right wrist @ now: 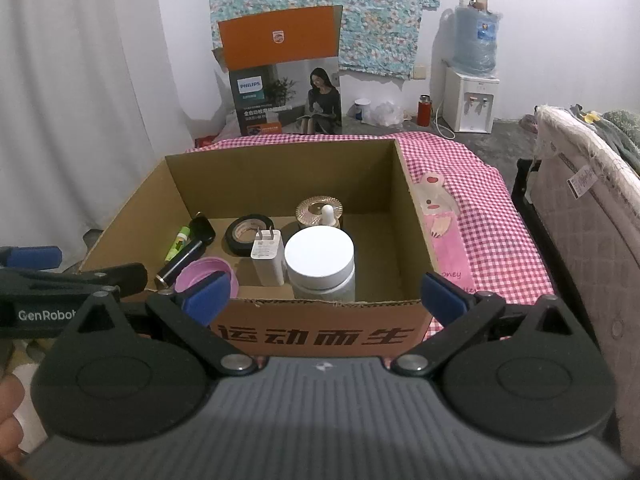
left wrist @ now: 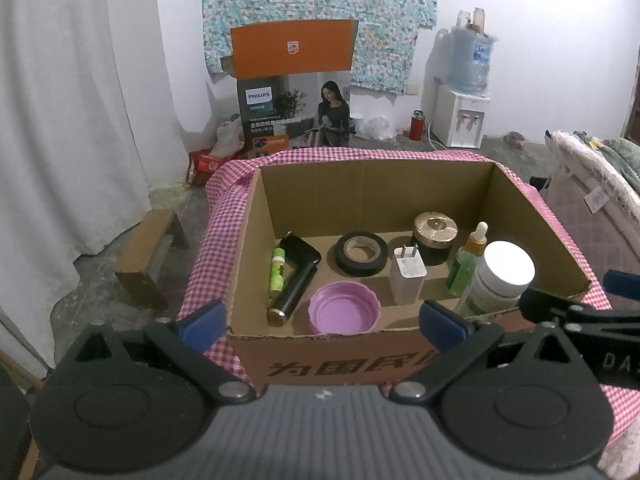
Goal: Organize rigid objects
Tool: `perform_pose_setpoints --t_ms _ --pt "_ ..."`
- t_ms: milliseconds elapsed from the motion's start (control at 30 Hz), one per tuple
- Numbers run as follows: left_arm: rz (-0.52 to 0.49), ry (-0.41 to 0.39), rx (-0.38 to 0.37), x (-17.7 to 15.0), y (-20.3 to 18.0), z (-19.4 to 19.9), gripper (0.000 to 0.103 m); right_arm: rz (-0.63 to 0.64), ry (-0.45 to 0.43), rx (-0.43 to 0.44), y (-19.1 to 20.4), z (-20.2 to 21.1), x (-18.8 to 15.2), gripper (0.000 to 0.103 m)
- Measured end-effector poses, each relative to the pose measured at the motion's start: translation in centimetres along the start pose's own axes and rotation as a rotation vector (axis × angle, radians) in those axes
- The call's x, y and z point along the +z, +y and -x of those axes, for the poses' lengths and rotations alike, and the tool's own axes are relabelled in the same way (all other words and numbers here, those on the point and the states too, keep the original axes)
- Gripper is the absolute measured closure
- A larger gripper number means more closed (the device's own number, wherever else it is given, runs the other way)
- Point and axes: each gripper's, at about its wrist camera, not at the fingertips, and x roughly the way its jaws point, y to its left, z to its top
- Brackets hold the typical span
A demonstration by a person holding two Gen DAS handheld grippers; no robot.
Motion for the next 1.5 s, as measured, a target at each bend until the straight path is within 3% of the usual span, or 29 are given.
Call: perform_pose_setpoints --t_ms 1500 --pt "-0.009 0.035 0.024 -0.61 0.31 -0.47 0.0 0.009 0.043 0.011 0.17 -0.55 -0.77 0.001"
